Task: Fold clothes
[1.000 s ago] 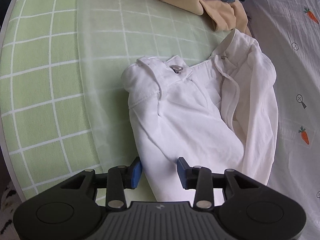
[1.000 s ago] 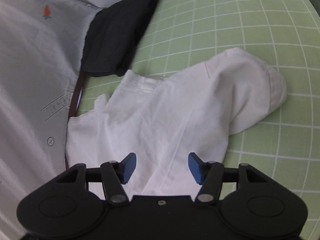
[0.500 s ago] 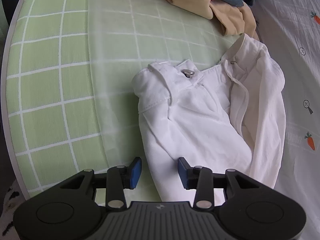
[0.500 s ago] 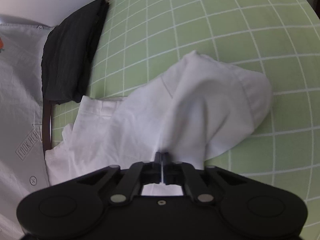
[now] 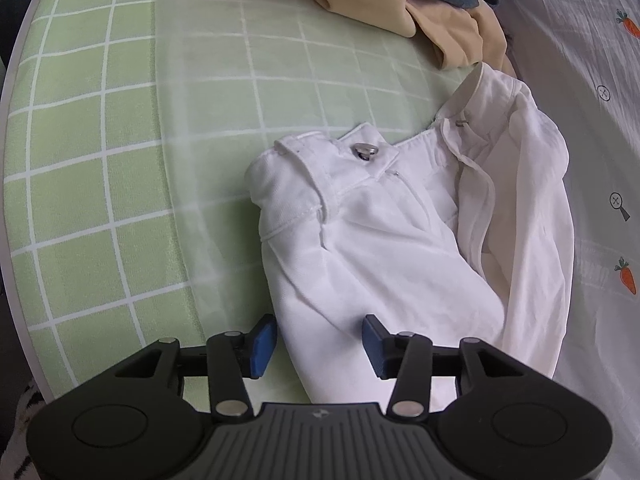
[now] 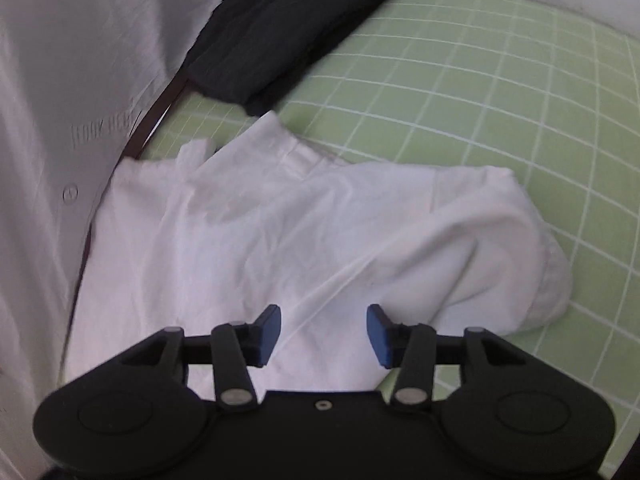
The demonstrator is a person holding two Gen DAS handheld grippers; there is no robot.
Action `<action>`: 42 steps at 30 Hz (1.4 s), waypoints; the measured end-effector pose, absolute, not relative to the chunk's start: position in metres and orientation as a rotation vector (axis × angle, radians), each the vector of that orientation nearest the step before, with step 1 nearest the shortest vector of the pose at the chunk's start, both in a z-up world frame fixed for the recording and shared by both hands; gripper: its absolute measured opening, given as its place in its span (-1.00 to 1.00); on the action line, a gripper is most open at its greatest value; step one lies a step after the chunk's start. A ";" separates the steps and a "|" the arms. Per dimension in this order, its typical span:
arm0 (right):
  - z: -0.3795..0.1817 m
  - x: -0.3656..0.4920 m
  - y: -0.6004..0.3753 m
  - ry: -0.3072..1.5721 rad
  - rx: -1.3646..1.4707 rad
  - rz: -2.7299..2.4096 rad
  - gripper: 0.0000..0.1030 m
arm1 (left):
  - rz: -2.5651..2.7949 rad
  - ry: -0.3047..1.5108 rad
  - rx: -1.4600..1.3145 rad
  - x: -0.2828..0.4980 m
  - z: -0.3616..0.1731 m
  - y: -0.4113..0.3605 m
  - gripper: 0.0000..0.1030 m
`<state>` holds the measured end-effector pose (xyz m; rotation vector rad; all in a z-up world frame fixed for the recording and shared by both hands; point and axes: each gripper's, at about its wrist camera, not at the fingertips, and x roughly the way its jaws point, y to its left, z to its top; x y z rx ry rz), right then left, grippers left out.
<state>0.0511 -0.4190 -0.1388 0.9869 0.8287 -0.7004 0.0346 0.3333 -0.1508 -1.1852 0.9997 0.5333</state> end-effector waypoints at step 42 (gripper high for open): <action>-0.138 0.010 -0.355 0.776 0.753 -0.623 -0.83 | 0.530 0.804 -1.170 0.034 -0.137 0.353 -0.93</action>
